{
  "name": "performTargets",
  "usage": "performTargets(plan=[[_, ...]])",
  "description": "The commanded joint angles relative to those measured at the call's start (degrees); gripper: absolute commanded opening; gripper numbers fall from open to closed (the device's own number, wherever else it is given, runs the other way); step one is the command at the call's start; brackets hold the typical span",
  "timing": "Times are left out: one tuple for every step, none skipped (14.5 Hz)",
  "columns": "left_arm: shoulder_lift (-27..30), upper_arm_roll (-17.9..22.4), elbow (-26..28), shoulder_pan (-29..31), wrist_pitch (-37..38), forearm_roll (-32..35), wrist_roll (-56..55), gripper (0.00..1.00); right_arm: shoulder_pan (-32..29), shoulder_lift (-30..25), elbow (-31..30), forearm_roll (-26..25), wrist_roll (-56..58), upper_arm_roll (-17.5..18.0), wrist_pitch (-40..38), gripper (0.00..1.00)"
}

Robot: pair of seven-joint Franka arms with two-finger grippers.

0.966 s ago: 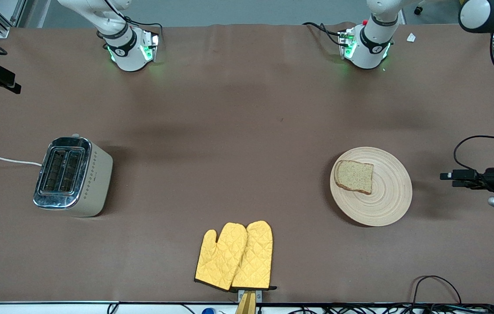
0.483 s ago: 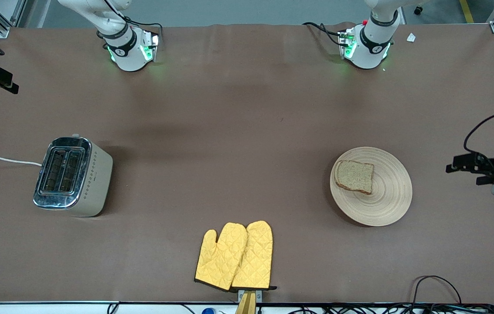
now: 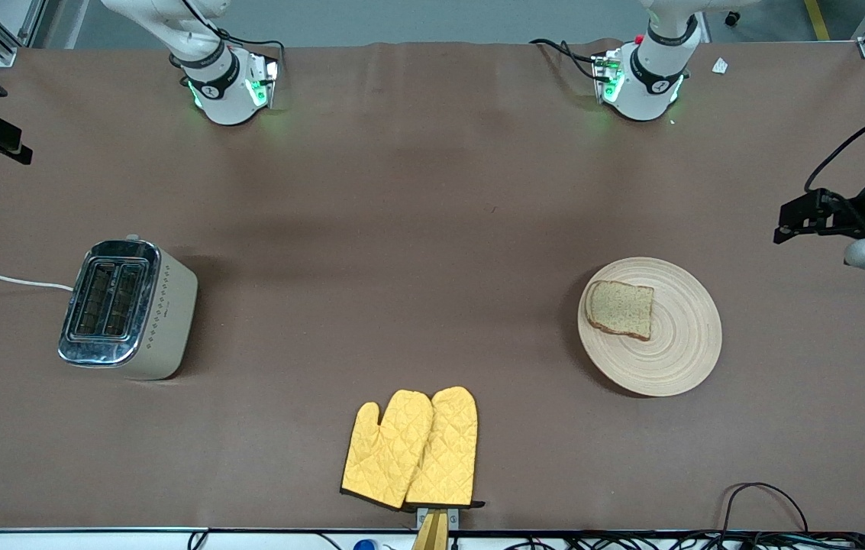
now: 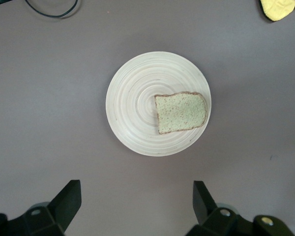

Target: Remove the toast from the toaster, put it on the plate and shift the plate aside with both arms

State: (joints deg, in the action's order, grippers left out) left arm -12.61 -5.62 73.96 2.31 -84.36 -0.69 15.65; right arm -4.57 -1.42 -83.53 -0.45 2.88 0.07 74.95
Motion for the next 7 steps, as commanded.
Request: performTargets(plan=[[3.8, 0.1, 1.5, -0.2, 1.0, 1.5, -0.3, 1.0, -1.1, 0.0, 0.6, -0.3, 0.2, 0.8, -0.6, 1.0], [4.8, -0.1, 1.5, -0.5, 1.9, 1.7, -0.4, 1.0, -1.0, 0.0, 0.6, -0.3, 0.2, 0.8, -0.6, 1.0], [5.6, -0.1, 1.6, -1.6, 2.3, 2.1, -1.1, 1.0, -1.1, 0.0, 0.6, -0.3, 0.2, 0.8, -0.6, 1.0], [6.6, -0.1, 1.7, -3.0, 3.1, 3.7, -3.6, 1.0, -1.1, 0.0, 0.6, -0.3, 0.2, 0.8, -0.6, 1.0], [7.2, -0.1, 1.7, -3.7, 3.5, 4.0, -6.0, 1.0, -1.0, 0.0, 0.6, -0.3, 0.2, 0.8, -0.7, 1.0], [8.2, -0.1, 2.2, -4.3, 3.6, 4.1, -7.8, 1.0, -1.0, 0.0, 0.6, -0.3, 0.2, 0.8, -0.6, 1.0], [8.9, -0.1, 2.9, -4.8, 3.7, 4.0, -10.1, 1.0, -1.0, 0.0, 0.6, -0.3, 0.1, 0.8, -0.6, 1.0]])
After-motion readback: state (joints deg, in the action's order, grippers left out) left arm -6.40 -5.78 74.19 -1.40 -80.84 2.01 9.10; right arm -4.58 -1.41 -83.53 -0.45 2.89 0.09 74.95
